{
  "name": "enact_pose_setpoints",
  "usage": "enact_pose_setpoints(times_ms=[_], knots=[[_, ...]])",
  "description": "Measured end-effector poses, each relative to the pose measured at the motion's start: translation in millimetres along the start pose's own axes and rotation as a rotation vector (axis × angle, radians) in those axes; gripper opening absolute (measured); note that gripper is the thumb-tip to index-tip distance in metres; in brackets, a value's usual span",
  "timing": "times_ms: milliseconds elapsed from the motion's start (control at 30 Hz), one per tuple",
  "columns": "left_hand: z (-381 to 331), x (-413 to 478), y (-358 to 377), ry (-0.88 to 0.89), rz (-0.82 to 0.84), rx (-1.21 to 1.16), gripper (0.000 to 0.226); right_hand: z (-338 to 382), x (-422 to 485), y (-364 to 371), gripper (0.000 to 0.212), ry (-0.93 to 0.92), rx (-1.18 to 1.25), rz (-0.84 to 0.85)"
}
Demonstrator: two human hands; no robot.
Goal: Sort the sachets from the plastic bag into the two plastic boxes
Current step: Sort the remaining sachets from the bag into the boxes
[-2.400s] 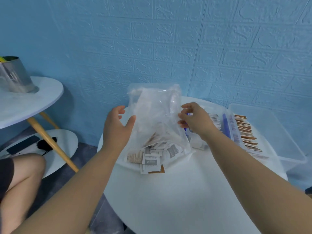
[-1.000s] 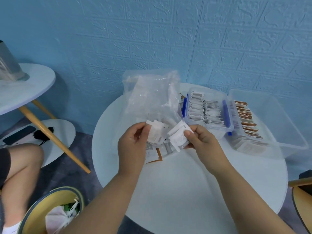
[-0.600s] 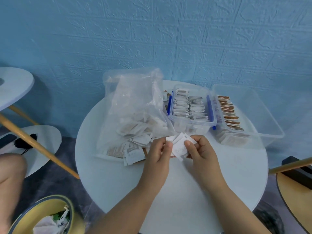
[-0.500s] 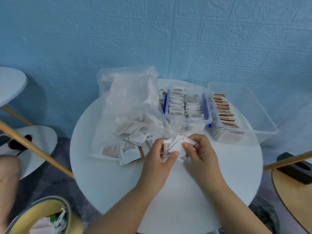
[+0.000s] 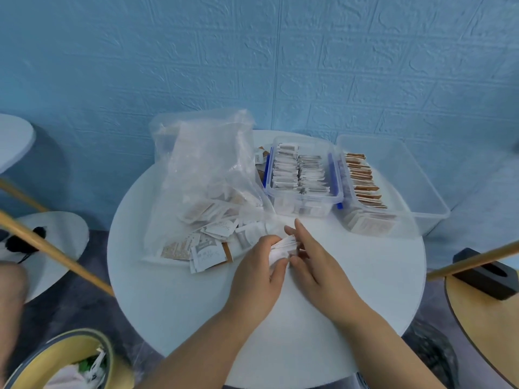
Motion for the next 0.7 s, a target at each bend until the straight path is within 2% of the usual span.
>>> enact_pose_setpoints(times_ms=[100, 233, 467, 533, 600, 700], knots=[[-3, -3, 0, 0.028, 0.017, -0.007, 0.025, 6, 1, -8, 0.057, -0.064, -0.016, -0.068], [-3, -5, -6, 0.034, -0.027, -0.052, 0.02, 13, 0, -20, 0.044, -0.128, -0.087, -0.174], [3, -2, -4, -0.004, -0.056, 0.031, 0.035, -1, -1, -17, 0.023, 0.008, -0.072, -0.176], [1, -4, -1, 0.032, -0.055, 0.104, 0.038, -4, -2, -13, 0.026, 0.038, -0.08, -0.126], [-2, -5, 0, 0.058, -0.062, 0.156, 0.04, -1, -1, -8, 0.039, 0.03, -0.099, -0.07], [-2, -4, 1, 0.061, -0.083, 0.175, 0.037, 9, 3, -2, 0.043, -0.085, -0.194, -0.008]])
Point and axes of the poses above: each hand's wrist, its own x-axis towards the middle knuckle, its own y-axis out of the palm, z = x × y, the point moved 9 cm from there along x, towards the middle knuckle, and after that the axes turned 12 degrees about -y, right-handed, at the moved point
